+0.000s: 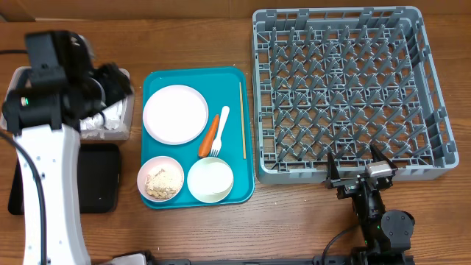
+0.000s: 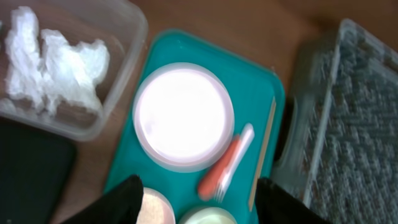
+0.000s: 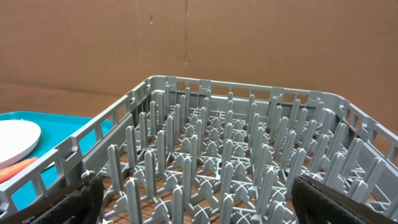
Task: Sort waste into correct bins and load items into the dishwasher rack
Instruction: 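Move the left gripper back toward the white plate, then move the left gripper over the pink bowl of rice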
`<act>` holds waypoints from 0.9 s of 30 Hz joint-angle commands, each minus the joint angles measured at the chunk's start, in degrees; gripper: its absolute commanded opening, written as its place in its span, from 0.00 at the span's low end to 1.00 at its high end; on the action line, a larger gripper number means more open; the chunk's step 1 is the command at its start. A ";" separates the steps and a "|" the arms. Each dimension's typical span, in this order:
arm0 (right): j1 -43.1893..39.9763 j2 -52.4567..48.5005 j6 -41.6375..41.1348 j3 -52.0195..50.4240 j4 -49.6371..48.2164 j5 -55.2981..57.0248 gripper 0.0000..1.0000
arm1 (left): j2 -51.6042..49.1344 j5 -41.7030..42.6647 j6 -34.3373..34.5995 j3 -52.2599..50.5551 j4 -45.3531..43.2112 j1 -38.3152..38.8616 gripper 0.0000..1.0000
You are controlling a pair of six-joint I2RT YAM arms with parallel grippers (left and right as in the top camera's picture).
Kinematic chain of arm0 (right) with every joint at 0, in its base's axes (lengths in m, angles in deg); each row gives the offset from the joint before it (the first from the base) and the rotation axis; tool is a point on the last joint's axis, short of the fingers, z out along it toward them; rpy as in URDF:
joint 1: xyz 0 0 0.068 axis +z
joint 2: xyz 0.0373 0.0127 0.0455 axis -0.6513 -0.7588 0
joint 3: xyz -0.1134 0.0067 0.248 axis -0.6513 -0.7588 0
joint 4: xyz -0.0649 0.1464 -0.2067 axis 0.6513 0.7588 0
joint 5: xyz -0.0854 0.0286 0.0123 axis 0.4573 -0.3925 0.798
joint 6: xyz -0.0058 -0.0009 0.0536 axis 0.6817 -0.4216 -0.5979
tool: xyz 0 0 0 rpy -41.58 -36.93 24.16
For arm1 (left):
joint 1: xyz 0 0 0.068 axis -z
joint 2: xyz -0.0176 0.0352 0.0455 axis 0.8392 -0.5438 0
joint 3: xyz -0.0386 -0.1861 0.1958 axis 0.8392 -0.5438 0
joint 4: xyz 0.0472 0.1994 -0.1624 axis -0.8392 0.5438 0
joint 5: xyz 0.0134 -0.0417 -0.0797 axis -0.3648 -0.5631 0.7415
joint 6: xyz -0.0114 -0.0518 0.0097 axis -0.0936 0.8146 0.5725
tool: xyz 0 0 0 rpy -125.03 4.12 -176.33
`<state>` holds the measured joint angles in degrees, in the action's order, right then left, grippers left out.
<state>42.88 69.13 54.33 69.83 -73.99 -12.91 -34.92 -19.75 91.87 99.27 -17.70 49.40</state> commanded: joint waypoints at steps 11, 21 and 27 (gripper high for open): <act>-0.28 0.61 0.02 -0.61 -0.24 -0.33 1.00 | -0.37 4.46 -3.61 -7.17 12.90 10.67 0.20; -0.28 0.61 0.00 -0.61 -0.26 -0.33 1.00 | -0.37 3.98 2.91 -17.68 5.05 20.39 0.06; -0.28 0.61 0.02 -0.61 -0.26 -0.35 1.00 | -0.37 -2.32 9.16 -20.04 2.69 28.55 0.04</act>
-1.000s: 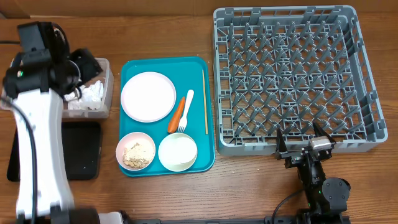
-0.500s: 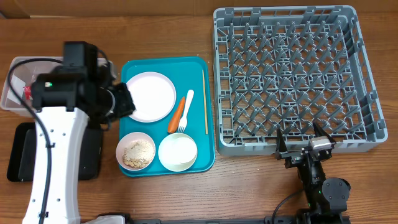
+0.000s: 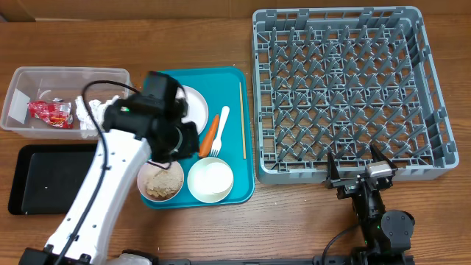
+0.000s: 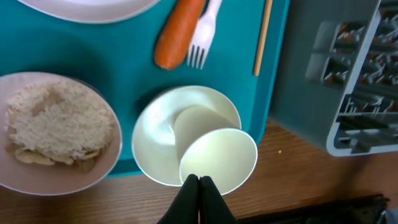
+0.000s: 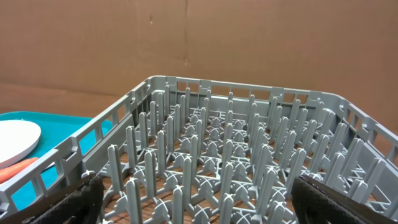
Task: Sort waste into correct bins and load items into the dishwasher rack
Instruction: 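Move the left gripper over the pink bowl of rice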
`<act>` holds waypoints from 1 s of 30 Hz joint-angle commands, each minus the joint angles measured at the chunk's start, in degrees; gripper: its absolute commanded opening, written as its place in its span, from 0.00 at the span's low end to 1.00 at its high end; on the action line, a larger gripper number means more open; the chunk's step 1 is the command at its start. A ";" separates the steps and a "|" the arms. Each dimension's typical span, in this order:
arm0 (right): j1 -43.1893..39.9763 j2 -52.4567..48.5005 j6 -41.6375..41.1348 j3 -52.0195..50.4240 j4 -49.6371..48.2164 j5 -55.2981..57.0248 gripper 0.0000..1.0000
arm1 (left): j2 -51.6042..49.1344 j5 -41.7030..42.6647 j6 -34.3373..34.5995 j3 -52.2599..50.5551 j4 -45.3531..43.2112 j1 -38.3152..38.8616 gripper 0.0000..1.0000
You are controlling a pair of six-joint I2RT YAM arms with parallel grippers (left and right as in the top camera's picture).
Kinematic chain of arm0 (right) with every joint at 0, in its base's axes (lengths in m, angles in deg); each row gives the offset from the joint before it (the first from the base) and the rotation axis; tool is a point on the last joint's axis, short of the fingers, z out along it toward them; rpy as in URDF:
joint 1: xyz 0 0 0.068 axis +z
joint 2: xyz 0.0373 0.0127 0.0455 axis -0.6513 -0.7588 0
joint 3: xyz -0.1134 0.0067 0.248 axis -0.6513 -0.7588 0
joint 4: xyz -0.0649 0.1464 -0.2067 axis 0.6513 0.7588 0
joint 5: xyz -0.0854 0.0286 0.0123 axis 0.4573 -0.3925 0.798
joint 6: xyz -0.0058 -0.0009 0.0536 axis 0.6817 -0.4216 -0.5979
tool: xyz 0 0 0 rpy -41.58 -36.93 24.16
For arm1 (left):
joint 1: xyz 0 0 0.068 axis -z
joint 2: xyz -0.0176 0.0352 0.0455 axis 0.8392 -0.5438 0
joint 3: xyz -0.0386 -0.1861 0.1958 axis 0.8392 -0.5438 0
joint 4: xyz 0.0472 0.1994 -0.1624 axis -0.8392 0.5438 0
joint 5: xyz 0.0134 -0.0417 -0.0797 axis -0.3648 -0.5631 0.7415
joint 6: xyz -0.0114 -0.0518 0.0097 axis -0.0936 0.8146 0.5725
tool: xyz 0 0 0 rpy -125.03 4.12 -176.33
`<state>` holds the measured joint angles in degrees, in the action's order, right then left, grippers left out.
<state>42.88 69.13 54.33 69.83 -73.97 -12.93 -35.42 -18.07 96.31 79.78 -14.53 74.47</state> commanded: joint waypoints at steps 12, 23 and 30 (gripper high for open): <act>-0.28 0.61 0.02 -0.61 -0.28 -0.33 1.00 | 0.13 -12.48 14.93 -0.55 -3.85 18.93 0.04; -0.28 0.61 0.02 -0.61 -0.28 -0.33 1.00 | 0.13 -21.11 18.49 -0.55 -3.28 21.86 0.04; -0.28 0.61 0.02 -0.61 -0.28 -0.31 1.00 | 0.13 -24.00 18.69 -0.55 -1.40 17.27 0.04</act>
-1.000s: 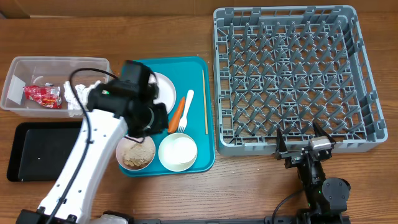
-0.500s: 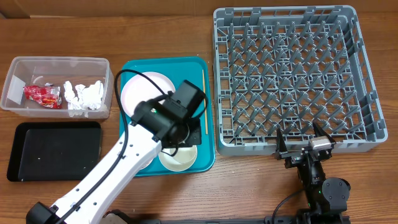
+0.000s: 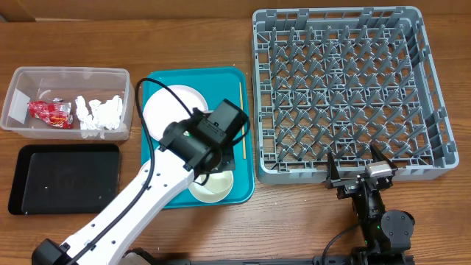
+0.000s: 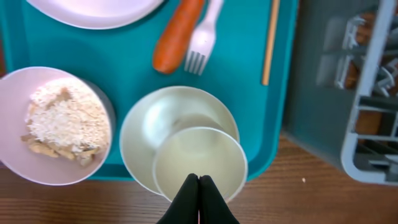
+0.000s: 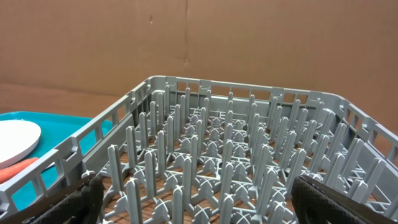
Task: Sort waste into correct bins and load items into the dishwasher rack
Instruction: 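Move the left gripper over the pink bowl of rice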
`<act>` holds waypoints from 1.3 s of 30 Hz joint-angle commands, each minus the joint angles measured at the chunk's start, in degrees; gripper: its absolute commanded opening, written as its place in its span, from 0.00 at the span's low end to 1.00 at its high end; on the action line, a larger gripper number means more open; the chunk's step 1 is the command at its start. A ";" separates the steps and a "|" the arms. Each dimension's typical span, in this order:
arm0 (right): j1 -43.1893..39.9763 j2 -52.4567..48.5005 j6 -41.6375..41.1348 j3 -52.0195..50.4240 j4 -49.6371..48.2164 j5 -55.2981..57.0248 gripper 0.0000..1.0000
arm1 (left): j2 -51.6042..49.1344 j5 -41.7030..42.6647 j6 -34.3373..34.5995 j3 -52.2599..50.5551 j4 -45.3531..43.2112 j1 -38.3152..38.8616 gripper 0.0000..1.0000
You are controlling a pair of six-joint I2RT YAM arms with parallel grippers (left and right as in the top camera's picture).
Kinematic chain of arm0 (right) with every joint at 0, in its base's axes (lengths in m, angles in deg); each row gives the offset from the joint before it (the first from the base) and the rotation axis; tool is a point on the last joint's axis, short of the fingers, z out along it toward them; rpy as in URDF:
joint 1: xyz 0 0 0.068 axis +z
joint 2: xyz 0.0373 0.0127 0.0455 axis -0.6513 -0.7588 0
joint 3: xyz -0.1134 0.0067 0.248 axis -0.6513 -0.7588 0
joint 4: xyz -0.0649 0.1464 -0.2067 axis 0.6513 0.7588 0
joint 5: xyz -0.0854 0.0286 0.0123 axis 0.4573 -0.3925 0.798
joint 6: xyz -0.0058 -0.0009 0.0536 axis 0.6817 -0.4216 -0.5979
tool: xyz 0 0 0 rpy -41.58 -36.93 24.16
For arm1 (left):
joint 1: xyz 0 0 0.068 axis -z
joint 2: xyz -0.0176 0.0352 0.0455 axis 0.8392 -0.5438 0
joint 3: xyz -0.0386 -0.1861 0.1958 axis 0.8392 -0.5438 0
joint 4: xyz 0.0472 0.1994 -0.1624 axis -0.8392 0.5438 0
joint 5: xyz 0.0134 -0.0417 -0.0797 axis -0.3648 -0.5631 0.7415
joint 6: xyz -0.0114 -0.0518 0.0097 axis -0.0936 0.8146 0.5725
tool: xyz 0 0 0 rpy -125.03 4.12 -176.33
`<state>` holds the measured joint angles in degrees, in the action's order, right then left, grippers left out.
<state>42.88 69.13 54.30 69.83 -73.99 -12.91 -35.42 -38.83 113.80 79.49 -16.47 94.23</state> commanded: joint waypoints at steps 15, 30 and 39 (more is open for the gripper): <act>-0.28 0.61 0.04 -0.61 -0.26 -0.33 1.00 | 0.13 -3.54 5.46 -3.72 1.81 -10.01 0.04; -0.28 0.61 0.04 -0.61 -0.26 -0.35 1.00 | 0.13 -3.61 9.42 -10.49 -7.04 -10.21 0.05; -0.28 0.61 0.04 -0.61 -0.26 -0.33 1.00 | 0.13 -6.54 12.79 -11.54 -7.61 -11.58 0.12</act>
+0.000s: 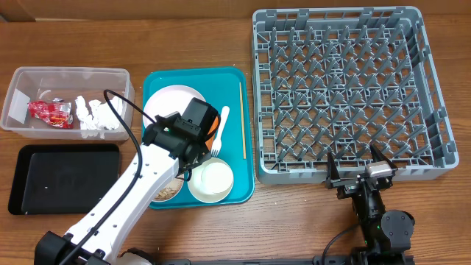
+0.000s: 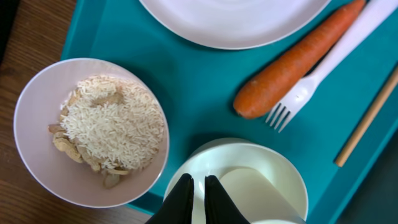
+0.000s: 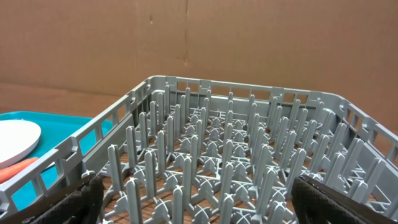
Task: Sort waste into correct bins and load items into the dishwasher rack
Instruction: 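Move the left gripper over the pink bowl of rice, then lower the left gripper and pinch the pink bowl's rim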
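Observation:
The teal tray (image 1: 158,85) holds a white plate (image 2: 236,18), a carrot (image 2: 292,68), a white fork (image 2: 323,71), a wooden chopstick (image 2: 367,121), a pink bowl of rice (image 2: 93,130) and a white bowl (image 2: 249,149) with a pale cup (image 2: 255,193) in it. My left gripper (image 2: 198,180) hangs low over the white bowl's left inner side. Its fingers are all but shut, with a thin slit and nothing between them. The grey dishwasher rack (image 1: 342,88) has nothing in it. My right gripper (image 3: 205,199) is open at the rack's near edge.
A clear bin (image 1: 66,73) with a red wrapper and crumpled white paper stands left of the tray. Below it lies a black bin (image 1: 62,177). My left arm (image 1: 132,191) crosses the tray's near left corner and covers most of the rice bowl overhead.
My left gripper has moved left and lower, from the white bowl's middle to its left side by the rice bowl. Its fingers now show a thin slit. The right arm has not moved.
My left gripper was open by the clear bin at the tray's left edge. Then it was shut over the white bowl and cup, and stayed shut there. Now it is lower, at the bowl's left side. All items lie where they were. The right gripper stayed open.

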`<act>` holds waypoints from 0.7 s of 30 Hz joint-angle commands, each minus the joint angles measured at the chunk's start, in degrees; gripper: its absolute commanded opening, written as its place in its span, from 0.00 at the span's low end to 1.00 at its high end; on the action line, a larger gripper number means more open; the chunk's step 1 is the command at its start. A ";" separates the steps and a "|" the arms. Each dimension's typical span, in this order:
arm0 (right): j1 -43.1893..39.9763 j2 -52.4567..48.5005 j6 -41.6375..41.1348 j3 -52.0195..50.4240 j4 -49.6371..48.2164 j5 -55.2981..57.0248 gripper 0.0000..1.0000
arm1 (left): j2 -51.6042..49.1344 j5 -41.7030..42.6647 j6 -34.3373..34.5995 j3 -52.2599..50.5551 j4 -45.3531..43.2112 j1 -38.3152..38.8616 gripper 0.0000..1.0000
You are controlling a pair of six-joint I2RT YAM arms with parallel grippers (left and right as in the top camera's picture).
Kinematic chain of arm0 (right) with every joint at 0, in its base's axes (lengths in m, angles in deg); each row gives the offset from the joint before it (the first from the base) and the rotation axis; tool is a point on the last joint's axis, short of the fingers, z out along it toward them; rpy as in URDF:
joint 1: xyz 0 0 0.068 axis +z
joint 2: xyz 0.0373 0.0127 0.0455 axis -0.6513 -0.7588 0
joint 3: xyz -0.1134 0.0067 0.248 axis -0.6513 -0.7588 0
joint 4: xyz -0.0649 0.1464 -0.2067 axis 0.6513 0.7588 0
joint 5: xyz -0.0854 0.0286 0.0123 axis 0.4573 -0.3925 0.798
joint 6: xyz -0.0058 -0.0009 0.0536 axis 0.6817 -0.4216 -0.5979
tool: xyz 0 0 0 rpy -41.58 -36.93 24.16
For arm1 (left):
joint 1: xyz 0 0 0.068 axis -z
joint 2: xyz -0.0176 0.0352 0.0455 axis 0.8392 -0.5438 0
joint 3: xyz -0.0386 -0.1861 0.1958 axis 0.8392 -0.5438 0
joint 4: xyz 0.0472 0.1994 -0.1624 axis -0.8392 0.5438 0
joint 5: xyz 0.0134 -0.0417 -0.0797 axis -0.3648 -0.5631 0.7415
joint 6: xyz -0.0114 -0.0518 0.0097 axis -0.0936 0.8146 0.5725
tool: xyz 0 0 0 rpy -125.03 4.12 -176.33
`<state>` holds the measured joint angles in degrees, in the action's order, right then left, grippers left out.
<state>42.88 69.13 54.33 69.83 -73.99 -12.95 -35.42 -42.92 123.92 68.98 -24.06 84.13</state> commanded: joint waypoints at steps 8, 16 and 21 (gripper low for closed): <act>-0.28 0.61 0.02 -0.61 -0.26 -0.28 1.00 | 0.11 -2.03 2.64 -2.36 0.11 -3.85 0.27; -0.28 0.61 0.02 -0.61 -0.26 -0.28 1.00 | 0.04 -1.92 2.69 -4.94 -2.21 -3.87 0.37; -0.28 0.61 0.00 -0.61 -0.24 -0.31 1.00 | 0.04 -1.07 2.67 -7.50 -5.27 -3.87 0.36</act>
<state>42.88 69.13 54.28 69.83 -73.97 -12.93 -35.42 -43.90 125.42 63.58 -28.06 80.56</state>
